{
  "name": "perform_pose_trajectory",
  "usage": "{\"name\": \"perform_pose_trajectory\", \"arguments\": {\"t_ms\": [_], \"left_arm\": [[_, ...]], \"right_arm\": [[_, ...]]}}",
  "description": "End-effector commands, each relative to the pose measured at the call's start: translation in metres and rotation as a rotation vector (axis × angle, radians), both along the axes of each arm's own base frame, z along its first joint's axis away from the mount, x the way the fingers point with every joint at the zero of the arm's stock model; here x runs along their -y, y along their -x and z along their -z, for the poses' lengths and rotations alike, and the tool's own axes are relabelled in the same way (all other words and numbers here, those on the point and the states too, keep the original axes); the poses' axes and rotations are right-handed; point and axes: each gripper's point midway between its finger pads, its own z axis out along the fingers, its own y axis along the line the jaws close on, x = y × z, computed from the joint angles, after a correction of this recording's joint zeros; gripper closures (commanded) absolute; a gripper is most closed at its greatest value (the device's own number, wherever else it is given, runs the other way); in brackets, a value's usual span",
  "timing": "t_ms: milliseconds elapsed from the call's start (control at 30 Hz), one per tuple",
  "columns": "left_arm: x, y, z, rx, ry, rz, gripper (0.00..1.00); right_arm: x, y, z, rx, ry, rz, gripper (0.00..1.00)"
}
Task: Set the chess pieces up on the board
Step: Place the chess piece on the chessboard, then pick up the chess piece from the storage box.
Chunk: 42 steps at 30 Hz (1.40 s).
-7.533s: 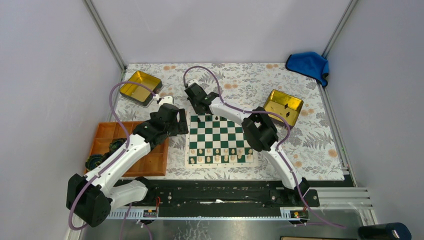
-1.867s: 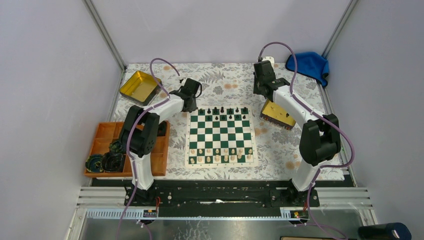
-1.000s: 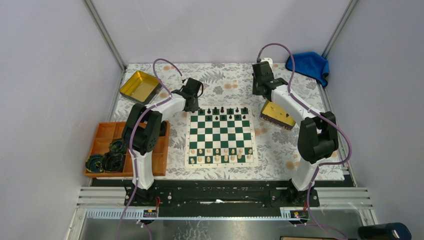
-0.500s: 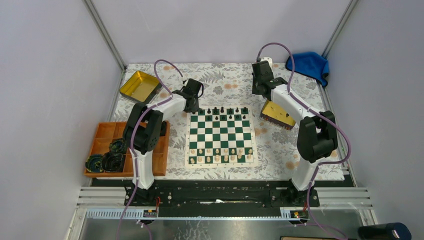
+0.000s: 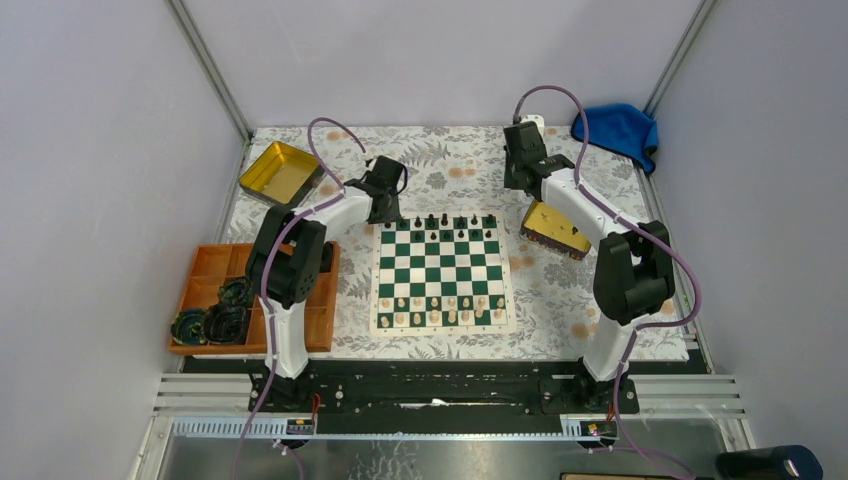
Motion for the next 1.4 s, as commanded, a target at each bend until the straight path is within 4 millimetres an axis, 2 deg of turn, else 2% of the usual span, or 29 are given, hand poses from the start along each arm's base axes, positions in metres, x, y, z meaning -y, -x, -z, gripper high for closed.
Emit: {"name": "perform_pose_trajectory", "arguments": {"t_ms": [0, 133, 333, 500, 667, 867, 967, 1367], "left_arm": [[-0.001, -0.016, -0.020, 0.064, -0.003, -0.028, 0.57], [-0.008, -0.013, -0.042, 0.110, 0.001, -0.063, 0.43], [-0.018, 0.006, -0.076, 0.177, 0.042, -0.122, 0.21], [-0.024, 0.029, -0.108, 0.249, 0.119, -0.148, 0.13], [-0.028, 0.052, -0.121, 0.278, 0.169, -0.153, 0.12], [-0.031, 0.073, -0.124, 0.289, 0.210, -0.156, 0.11], [-0.031, 0.080, -0.123, 0.286, 0.218, -0.151, 0.11], [-0.026, 0.090, -0.122, 0.279, 0.228, -0.135, 0.11]], "right_arm": [[0.008, -0.013, -0.025, 0.070, -0.008, 0.034, 0.64], [0.032, -0.013, -0.025, 0.069, 0.002, 0.121, 0.64], [0.080, -0.003, -0.014, 0.037, 0.009, 0.296, 0.64], [0.118, 0.010, 0.008, -0.017, -0.030, 0.410, 0.63], [0.143, 0.020, 0.030, -0.069, -0.076, 0.483, 0.63], [0.158, 0.027, 0.054, -0.135, -0.095, 0.534, 0.62], [0.162, 0.026, 0.060, -0.144, -0.109, 0.540, 0.63], [0.155, 0.005, 0.084, -0.194, -0.131, 0.518, 0.63]]}}
